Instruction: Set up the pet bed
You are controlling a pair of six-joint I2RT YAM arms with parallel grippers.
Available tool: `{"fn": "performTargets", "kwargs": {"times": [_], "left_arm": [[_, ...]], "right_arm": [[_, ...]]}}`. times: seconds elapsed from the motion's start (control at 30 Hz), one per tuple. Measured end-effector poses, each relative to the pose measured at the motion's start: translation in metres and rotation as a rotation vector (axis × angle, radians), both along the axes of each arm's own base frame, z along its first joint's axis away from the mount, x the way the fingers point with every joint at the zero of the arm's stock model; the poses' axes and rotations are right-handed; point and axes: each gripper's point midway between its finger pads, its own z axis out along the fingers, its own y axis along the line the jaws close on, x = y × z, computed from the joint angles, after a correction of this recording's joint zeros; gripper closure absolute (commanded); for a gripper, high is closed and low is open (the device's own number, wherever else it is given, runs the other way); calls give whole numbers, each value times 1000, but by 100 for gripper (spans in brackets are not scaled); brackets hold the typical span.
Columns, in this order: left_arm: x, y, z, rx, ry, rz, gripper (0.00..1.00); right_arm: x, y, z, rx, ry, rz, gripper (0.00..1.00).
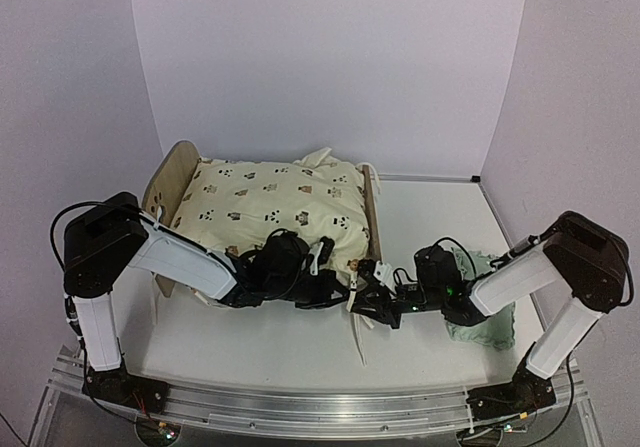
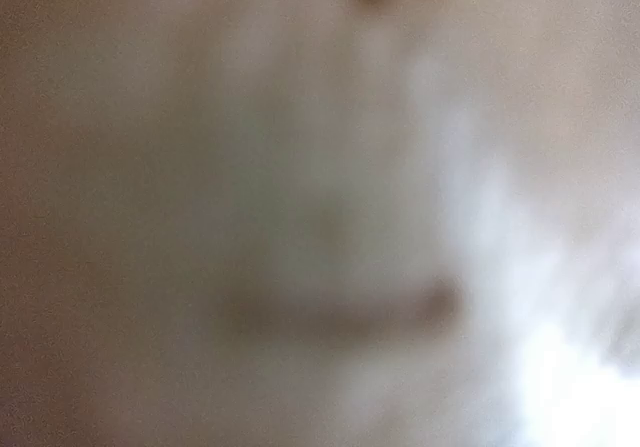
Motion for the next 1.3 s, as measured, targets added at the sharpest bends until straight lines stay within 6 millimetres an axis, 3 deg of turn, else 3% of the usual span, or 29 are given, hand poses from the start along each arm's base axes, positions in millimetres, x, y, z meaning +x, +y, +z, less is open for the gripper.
{"fn": "performTargets", "kwargs": {"times": [0.17, 0.43, 0.6, 0.8, 0.9, 1.17, 1.23, 1.3], "left_arm": [[-4, 5, 0, -2, -2, -2, 100], [-14, 9, -4, 37, -15, 17, 100], [-19, 11, -7, 76, -26, 37, 100], [-19, 14, -10, 104, -41, 64, 100], [-19, 15, -11, 114, -44, 70, 100], [-19, 18, -14, 134, -53, 83, 100], [-20, 19, -14, 139, -53, 86, 100], [-19, 19, -14, 143, -55, 89, 100]], "right_arm": [[-7, -11, 15, 33, -2, -39, 40], [-10, -29, 42, 99, 146, -192, 35], [-26, -28, 39, 61, 272, -235, 33], [-76, -17, 9, -92, 343, -190, 35], [-90, -12, -8, -179, 360, -181, 39], [-92, -9, -45, -315, 359, -232, 50], [-92, -7, -54, -344, 343, -239, 56], [-89, -2, -56, -347, 316, -244, 69]]}}
